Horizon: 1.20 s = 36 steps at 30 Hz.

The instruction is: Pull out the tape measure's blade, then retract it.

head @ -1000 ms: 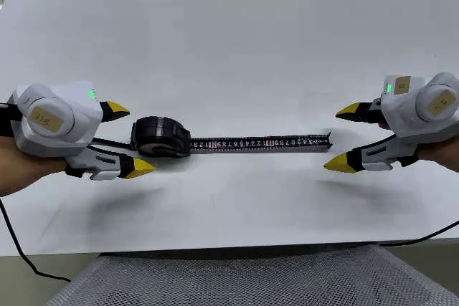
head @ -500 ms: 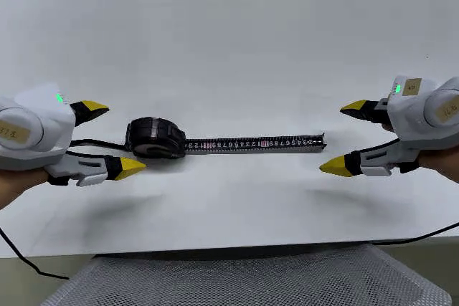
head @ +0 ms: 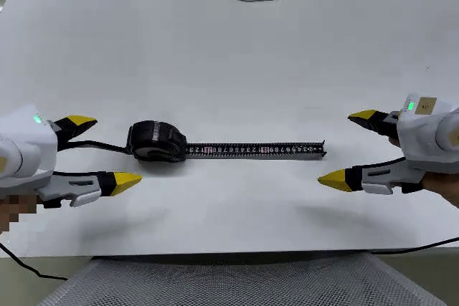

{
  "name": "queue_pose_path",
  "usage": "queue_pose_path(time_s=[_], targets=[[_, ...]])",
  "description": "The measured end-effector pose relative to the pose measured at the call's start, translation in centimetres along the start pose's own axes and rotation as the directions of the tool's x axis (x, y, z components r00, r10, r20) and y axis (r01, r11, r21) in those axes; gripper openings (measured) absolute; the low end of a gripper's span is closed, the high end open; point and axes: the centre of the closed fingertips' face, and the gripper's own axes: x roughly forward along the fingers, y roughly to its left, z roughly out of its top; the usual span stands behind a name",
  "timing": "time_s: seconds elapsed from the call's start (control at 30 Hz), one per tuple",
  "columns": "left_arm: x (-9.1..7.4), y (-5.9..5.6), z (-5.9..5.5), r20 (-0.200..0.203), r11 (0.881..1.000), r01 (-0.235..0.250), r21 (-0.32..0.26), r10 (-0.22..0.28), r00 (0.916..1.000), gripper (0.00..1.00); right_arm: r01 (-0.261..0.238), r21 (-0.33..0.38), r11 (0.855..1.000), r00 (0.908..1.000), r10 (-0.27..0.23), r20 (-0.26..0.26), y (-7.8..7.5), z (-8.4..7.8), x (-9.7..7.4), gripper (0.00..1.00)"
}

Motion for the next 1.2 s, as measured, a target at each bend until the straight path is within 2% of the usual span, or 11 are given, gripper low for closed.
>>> queue_pose_path(time_s=[0.43, 0.73, 0.8, 0.87, 1.2], targets=[[-0.4, -1.1, -0.3, 0.038, 0.998, -0.03, -0.061, 0.032, 0.9987, 0.71, 0.048, 0.043, 0.998, 0.9974, -0.05, 0.052, 0.8, -0.1, -0.6, 0.78], [-0.7, -1.8, -1.3, 0.04, 0.995, -0.035, -0.092, 0.038, 0.9985, 0.75, 0.06, 0.073, 0.996, 0.9958, -0.065, 0.065, 1.3, -0.6, -0.7, 0.85], [-0.9, -1.9, -1.5, 0.039, 0.995, -0.039, -0.096, 0.043, 0.9983, 0.76, 0.076, 0.069, 0.995, 0.9938, -0.081, 0.077, 1.3, -0.6, -0.8, 0.88], [-1.0, -2.1, -1.8, 0.044, 0.994, -0.04, -0.105, 0.045, 0.998, 0.78, 0.056, 0.089, 0.994, 0.9943, -0.064, 0.085, 1.7, -0.5, -0.7, 0.87], [-1.6, -3.0, -2.8, 0.056, 0.985, -0.058, -0.161, 0.068, 0.9961, 0.82, 0.071, 0.09, 0.993, 0.9927, -0.079, 0.091, 2.8, -1.0, -0.8, 0.92]])
